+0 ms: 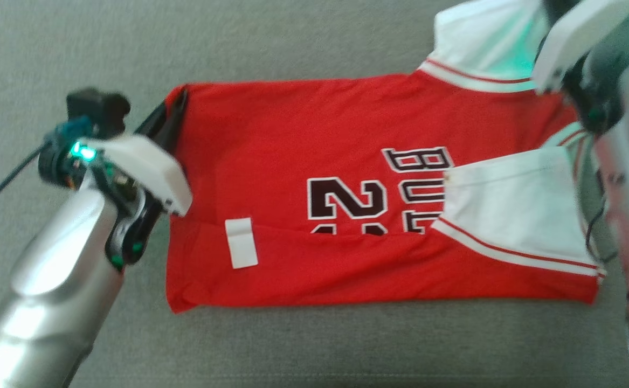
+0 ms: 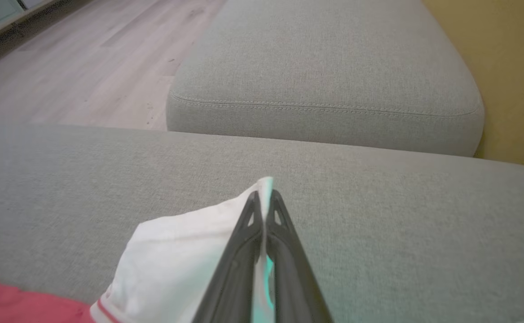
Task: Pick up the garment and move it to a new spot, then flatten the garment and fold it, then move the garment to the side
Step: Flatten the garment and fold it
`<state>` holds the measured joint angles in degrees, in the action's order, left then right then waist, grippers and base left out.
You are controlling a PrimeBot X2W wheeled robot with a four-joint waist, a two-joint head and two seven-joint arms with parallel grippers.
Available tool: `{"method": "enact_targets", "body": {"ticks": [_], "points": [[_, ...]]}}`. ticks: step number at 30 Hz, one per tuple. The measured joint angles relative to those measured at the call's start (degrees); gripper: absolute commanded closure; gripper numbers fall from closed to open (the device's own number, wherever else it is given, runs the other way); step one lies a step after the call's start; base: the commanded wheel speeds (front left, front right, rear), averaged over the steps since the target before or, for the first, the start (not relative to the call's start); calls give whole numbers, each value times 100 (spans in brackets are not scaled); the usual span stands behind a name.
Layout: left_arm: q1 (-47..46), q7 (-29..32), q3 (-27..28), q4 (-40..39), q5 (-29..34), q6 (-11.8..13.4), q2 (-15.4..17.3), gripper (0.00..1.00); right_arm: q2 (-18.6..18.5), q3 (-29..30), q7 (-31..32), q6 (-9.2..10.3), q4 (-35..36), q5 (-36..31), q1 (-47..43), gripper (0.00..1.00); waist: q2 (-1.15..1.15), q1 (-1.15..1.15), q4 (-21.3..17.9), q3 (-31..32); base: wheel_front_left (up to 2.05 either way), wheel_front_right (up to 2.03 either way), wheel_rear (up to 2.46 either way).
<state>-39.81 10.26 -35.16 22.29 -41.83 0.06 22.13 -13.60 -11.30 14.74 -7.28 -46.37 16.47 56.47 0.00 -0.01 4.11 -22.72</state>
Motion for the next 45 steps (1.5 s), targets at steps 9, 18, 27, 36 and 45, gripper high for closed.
{"method": "enact_targets", "body": {"ticks": [9, 18, 27, 36, 45], "points": [[841, -187, 46, -388, -62, 219, 368, 100, -181, -390, -465, 0, 1177, 659, -1543, 100, 0, -1, -393, 740, 0, 0, 0], [1718, -506, 218, -935, -123, 563, 639, 100, -96, -80, -481, 0, 2841, 633, -3392, 100, 0, -1, -754, 1208, 0, 0, 0], [2686, -1002, 364, -1412, -201, 912, 743, 100, 490, 465, -298, 0, 3687, 279, -4625, 100, 0, 0, -893, 1330, 0, 0, 0], [3316, -1485, 327, -1468, -144, 1112, 648, 100, 784, 815, -388, 0, 3543, 102, -4935, 64, 0, 0, -868, 1435, 0, 0, 0], [3768, -2308, 321, -1223, -5, 1138, 225, 0, 972, 1249, -687, 0, 3320, 43, -5336, 0, 0, 0, -760, 1595, 0, 0, 0]]}}
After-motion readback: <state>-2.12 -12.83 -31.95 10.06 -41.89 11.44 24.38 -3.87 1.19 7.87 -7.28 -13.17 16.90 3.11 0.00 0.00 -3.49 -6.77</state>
